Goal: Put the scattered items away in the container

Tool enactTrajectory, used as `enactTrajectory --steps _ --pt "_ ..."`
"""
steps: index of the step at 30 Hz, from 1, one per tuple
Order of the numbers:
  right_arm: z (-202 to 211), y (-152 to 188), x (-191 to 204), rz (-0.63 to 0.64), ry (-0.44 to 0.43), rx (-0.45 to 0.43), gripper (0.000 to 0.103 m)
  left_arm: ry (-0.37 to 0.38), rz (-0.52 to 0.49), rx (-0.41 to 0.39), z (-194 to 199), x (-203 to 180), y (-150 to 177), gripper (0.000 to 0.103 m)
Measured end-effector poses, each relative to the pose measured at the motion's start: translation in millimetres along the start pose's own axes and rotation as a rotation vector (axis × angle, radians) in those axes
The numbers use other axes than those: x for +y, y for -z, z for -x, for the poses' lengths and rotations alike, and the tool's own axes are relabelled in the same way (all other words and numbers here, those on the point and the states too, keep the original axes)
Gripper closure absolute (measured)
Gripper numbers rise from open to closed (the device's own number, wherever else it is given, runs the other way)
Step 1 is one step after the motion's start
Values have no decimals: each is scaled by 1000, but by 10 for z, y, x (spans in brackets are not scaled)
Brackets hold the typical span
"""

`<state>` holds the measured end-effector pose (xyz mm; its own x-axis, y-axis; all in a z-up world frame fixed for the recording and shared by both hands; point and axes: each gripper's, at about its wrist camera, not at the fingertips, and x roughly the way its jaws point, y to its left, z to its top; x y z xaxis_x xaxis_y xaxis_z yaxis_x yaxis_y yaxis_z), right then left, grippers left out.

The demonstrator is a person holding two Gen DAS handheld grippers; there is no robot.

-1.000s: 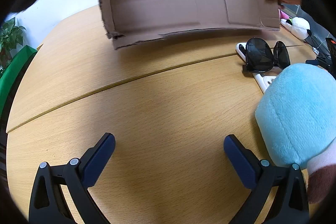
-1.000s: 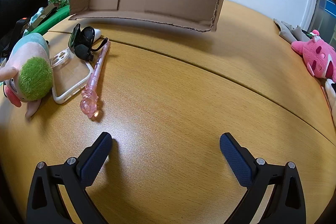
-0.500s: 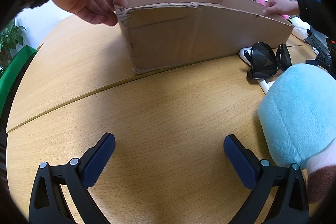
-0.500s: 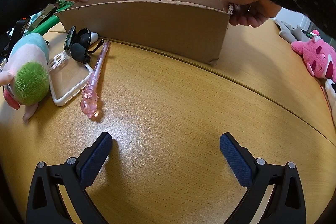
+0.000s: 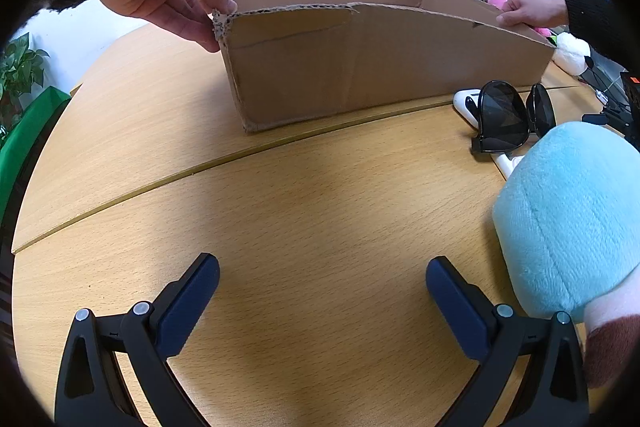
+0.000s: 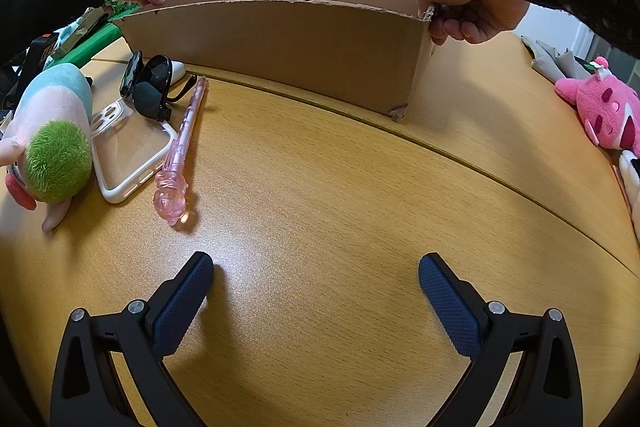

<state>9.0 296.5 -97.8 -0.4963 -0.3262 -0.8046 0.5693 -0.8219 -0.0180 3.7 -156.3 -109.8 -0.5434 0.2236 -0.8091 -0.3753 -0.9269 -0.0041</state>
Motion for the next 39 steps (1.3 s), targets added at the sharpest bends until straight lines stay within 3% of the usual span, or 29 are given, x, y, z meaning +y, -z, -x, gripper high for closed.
enactTrajectory --steps 39 --pt "1 -1 -7 3 -3 0 0 -6 5 0 -15 18 -16 0"
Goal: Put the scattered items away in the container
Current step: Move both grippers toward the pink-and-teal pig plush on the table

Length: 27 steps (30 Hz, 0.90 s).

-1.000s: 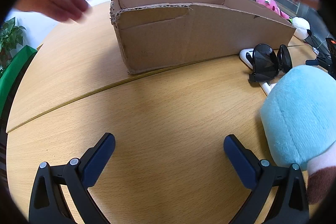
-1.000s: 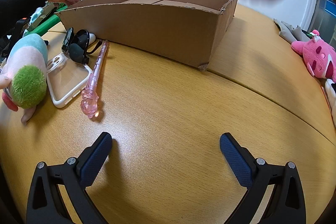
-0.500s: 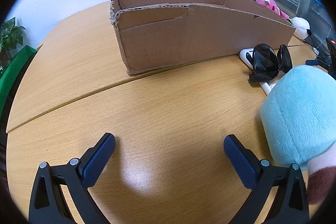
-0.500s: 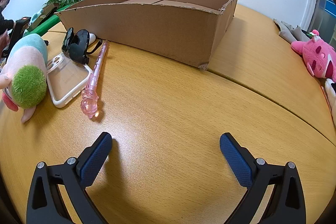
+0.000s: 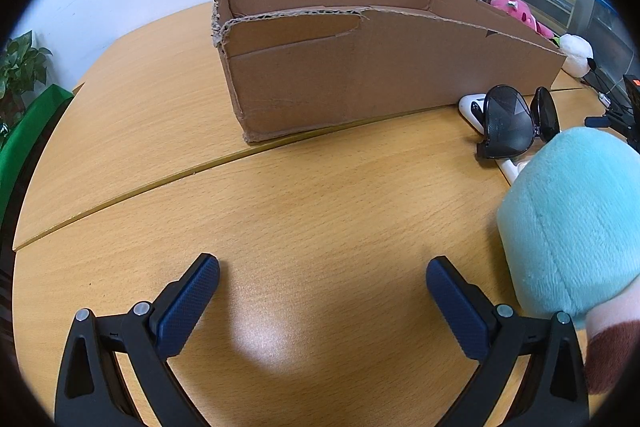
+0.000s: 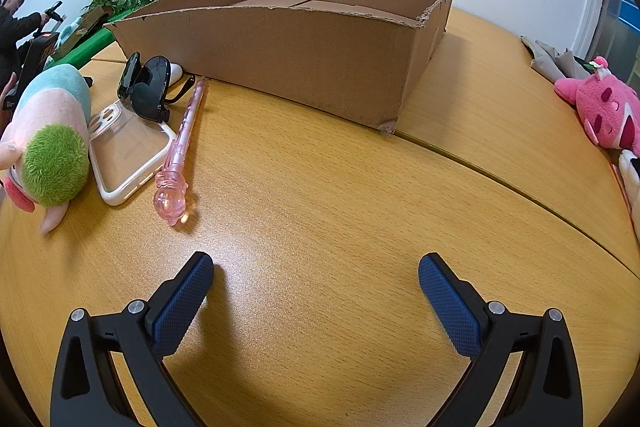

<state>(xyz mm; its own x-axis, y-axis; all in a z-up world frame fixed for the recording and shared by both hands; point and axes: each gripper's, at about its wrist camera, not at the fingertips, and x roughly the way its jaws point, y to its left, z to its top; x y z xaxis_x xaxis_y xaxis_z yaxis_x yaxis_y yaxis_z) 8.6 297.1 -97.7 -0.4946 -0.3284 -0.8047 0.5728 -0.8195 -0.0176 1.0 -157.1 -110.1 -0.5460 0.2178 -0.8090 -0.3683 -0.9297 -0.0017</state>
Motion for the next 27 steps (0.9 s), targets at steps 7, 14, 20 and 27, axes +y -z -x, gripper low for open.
enactTrajectory --steps 7,14,20,27 --pt "1 2 -1 0 0 0 0 -48 46 12 201 -66 161 0" --pt "-30 -39 30 -25 19 1 0 19 133 -125 751 -257 343 0" --pt "-30 -33 100 -71 53 2 0 136 131 -221 1029 -508 259 1" --pt "129 66 209 -85 65 15 0 358 -39 -226 1063 -968 105 1"
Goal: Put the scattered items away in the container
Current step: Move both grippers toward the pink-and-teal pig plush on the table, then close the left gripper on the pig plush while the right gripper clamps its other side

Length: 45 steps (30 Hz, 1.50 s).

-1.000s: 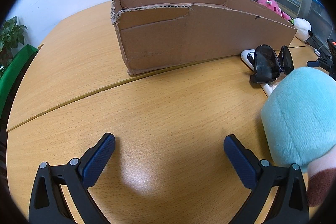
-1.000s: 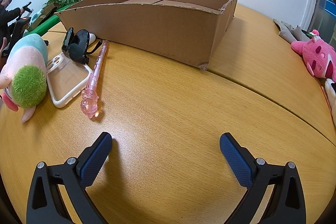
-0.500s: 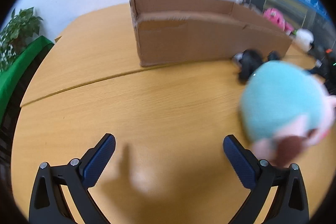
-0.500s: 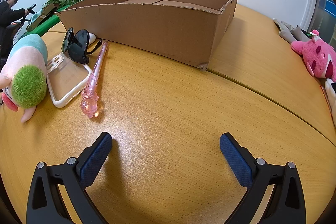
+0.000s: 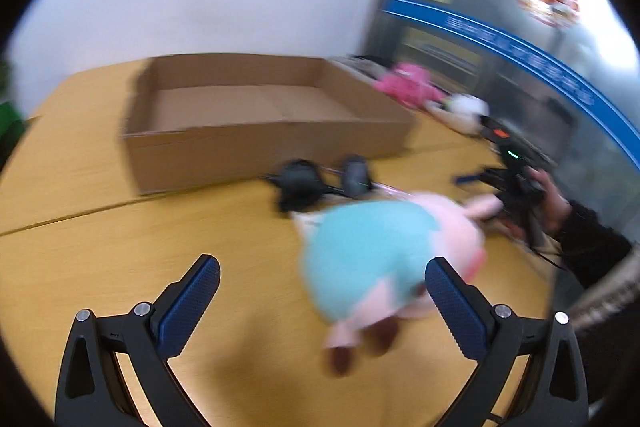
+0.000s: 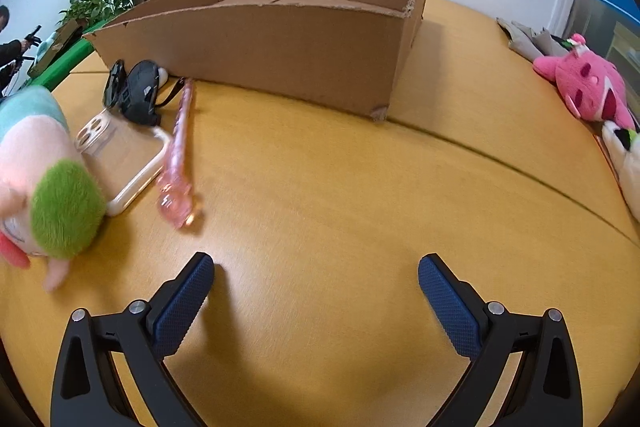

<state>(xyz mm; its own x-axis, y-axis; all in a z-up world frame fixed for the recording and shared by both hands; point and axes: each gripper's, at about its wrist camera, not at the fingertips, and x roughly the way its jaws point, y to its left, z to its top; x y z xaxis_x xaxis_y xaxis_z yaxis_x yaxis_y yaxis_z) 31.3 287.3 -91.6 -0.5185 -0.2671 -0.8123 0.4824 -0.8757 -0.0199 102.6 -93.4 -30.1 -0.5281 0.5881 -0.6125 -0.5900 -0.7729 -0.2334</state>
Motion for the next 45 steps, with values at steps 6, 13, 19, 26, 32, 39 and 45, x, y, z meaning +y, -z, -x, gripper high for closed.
enactTrajectory --steps 6,13,19,26,32,39,45 --pt "617 73 269 -44 -151 -190 0 88 -153 60 -192 -358 67 1" --pt "835 39 890 -5 -277 -275 0 92 -82 74 -562 -240 -76 1" --pt "602 -13 1312 25 -285 -237 0 74 -40 53 -619 -211 -34 1" --pt "435 -58 1516 50 -268 -168 0 28 55 63 -665 -187 13 2" --pt "405 -122 1581 25 -217 -139 0 22 124 124 -781 -111 54 0" --pt "370 -144 1591 -2 -206 -130 0 -13 157 119 -762 -116 109 0" --pt "366 -143 1583 -11 -210 -122 1 -30 191 131 -716 -140 102 5"
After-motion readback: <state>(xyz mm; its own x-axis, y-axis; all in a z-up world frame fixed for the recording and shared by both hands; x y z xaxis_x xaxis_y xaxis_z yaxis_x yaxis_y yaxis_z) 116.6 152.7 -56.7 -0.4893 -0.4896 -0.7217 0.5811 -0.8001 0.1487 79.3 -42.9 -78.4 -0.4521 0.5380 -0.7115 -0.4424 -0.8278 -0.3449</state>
